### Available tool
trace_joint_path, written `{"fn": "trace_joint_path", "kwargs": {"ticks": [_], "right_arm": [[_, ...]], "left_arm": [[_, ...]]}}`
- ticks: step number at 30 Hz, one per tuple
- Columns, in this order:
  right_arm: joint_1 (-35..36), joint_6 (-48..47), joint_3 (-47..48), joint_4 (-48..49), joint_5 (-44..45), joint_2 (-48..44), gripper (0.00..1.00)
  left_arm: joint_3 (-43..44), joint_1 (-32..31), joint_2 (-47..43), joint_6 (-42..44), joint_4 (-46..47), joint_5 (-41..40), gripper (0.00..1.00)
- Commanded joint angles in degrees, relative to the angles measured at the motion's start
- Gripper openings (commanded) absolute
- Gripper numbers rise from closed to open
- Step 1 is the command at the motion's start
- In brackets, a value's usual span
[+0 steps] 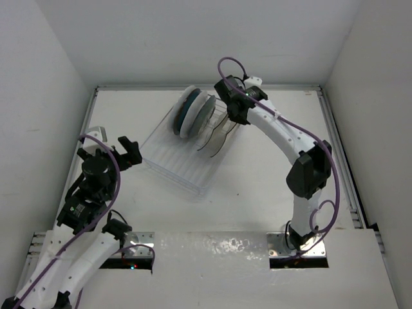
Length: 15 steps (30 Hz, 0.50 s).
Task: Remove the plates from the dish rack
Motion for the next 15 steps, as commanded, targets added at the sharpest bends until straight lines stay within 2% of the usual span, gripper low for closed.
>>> {"fn": "trace_joint_path", "kwargs": {"ticks": [1,6,15], "right_arm": [[0.3,-1.0,9.1,-1.3,4.4,-2.4,0.00],[0.3,-3.5,17.1,-6.1,6.0,-3.0,0.00],[-2.3,-9.6,14.8,-7.0,7.7,-12.7,0.00]], "left_arm": [[-0.3,0.0,-0.4,0.7,2.6,-0.1,1.00],[-0.4,-0.1,-0.2,0.5,2.5,-0.9,1.00],[-0.5,0.0,0.0,0.5,2.7,-1.2,1.00]]}}
